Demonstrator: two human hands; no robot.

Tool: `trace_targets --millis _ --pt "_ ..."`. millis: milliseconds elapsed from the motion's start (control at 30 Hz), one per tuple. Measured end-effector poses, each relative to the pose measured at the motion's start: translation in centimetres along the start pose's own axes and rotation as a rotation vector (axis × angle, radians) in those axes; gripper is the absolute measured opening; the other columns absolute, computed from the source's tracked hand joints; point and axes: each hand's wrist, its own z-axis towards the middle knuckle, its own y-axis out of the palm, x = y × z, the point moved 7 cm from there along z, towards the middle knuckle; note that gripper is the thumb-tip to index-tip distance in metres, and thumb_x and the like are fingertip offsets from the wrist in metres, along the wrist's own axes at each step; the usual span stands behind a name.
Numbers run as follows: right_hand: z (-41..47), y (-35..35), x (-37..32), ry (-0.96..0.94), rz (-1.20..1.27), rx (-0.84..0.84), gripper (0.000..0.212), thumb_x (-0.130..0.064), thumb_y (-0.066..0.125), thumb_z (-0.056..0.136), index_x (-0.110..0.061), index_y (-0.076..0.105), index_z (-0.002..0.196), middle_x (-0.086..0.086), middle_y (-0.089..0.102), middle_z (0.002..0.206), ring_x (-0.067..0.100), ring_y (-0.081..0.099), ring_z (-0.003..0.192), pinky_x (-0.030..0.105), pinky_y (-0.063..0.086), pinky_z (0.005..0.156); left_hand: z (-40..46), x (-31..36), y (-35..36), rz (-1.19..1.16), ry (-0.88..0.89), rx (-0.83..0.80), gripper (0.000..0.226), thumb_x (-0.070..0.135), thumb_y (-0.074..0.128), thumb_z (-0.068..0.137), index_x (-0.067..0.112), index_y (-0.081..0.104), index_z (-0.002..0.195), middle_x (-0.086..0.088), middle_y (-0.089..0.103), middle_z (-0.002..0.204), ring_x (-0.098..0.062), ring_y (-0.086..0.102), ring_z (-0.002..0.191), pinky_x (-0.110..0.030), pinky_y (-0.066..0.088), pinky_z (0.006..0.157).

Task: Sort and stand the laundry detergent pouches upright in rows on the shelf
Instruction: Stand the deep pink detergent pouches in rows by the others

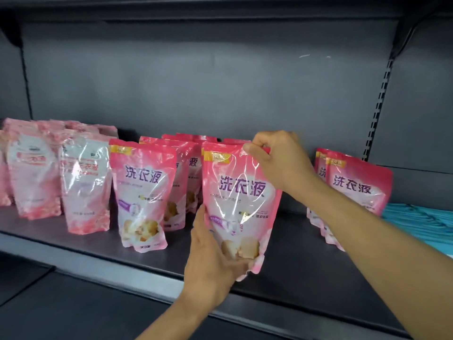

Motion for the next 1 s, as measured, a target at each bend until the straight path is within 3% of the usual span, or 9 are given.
trace_targets --millis 133,267,367,467,533,633,767,933,1000 --pt "0.6 2.4 -0.9 0.017 -0.010 -0.017 0.036 -0.031 0.060 0.091 -0.009 0.056 0.062 0.007 0.056 0.057 0.020 0.043 0.052 0.029 0.039 0.055 0.7 -1.1 -2.3 0.044 -0.002 0.005 0.138 0.038 0.092 0.031 0.065 0.001 0.131 0.017 0.038 0.140 -0.012 0.049 0.125 -0.047 0.051 0.093" --pt "0.7 3.5 -0.7 0.050 -0.004 -0.016 0.036 -0.030 0.059 0.090 -0.005 0.059 0.063 0.009 0.055 0.054 0.017 0.040 0.048 0.027 0.034 0.053 1.1 -1.2 -3.1 0.121 0.023 0.002 0.140 0.030 0.093 0.042 0.059 -0.008 0.134 0.017 0.027 0.145 -0.010 0.045 0.126 -0.044 0.051 0.094" --pt "0.9 3.5 -0.6 0.074 -0.027 -0.065 0.035 -0.027 0.058 0.089 -0.005 0.057 0.062 0.009 0.053 0.054 0.015 0.040 0.050 0.032 0.042 0.055 1.0 -1.3 -3.4 0.167 0.049 0.017 0.139 0.034 0.092 0.046 0.053 -0.012 0.136 0.018 0.024 0.148 -0.009 0.039 0.132 -0.041 0.051 0.095" --pt "1.6 3.4 -2.1 0.027 -0.106 -0.173 0.025 -0.026 0.058 0.088 -0.010 0.066 0.070 0.001 0.064 0.062 0.017 0.058 0.062 0.037 0.053 0.067 0.6 -1.1 -3.6 0.246 0.032 0.031 0.134 0.039 0.089 0.050 0.048 -0.014 0.135 0.016 0.023 0.148 -0.010 0.038 0.131 -0.038 0.050 0.093" --pt "2.3 4.0 -3.6 -0.022 -0.136 -0.239 0.025 -0.028 0.058 0.088 -0.011 0.067 0.072 -0.001 0.064 0.063 0.016 0.058 0.062 0.036 0.053 0.069 0.6 -1.1 -3.7 0.275 0.031 0.035 0.134 0.042 0.088 0.051 0.045 -0.015 0.136 0.016 0.021 0.148 -0.009 0.036 0.132 -0.037 0.050 0.092" --pt "3.4 5.2 -5.0 -0.053 -0.224 -0.266 0.038 -0.024 0.056 0.089 -0.006 0.049 0.057 0.004 0.039 0.050 0.018 0.033 0.050 0.037 0.047 0.062 0.7 -0.9 -4.0 0.298 0.034 0.034 0.134 0.042 0.088 0.052 0.042 -0.015 0.138 0.015 0.021 0.148 -0.010 0.034 0.133 -0.039 0.051 0.090" --pt "4.1 6.3 -4.5 -0.013 -0.214 -0.268 0.047 -0.025 0.054 0.091 -0.016 0.035 0.049 0.001 0.038 0.050 0.018 0.034 0.050 0.033 0.042 0.060 0.9 -0.8 -4.2 0.364 0.039 0.027 0.134 0.042 0.086 0.055 0.034 -0.017 0.140 0.012 0.021 0.148 -0.011 0.032 0.133 -0.037 0.051 0.091" --pt "3.5 6.2 -4.3 -0.043 -0.208 -0.211 0.042 -0.029 0.056 0.092 -0.009 0.045 0.056 0.002 0.041 0.050 0.019 0.038 0.051 0.030 0.038 0.057 0.7 -1.2 -4.2 0.422 0.047 -0.013 0.134 0.044 0.086 0.056 0.034 -0.020 0.137 0.010 0.022 0.147 -0.012 0.035 0.132 -0.033 0.050 0.091" --pt "3.1 5.7 -4.3 -0.047 -0.239 -0.204 0.035 -0.034 0.054 0.092 -0.008 0.058 0.068 0.000 0.053 0.057 0.019 0.050 0.058 0.028 0.038 0.060 0.7 -1.2 -4.2 0.424 0.045 -0.028 0.133 0.043 0.086 0.056 0.035 -0.020 0.137 0.010 0.024 0.146 -0.012 0.037 0.131 -0.032 0.049 0.093"
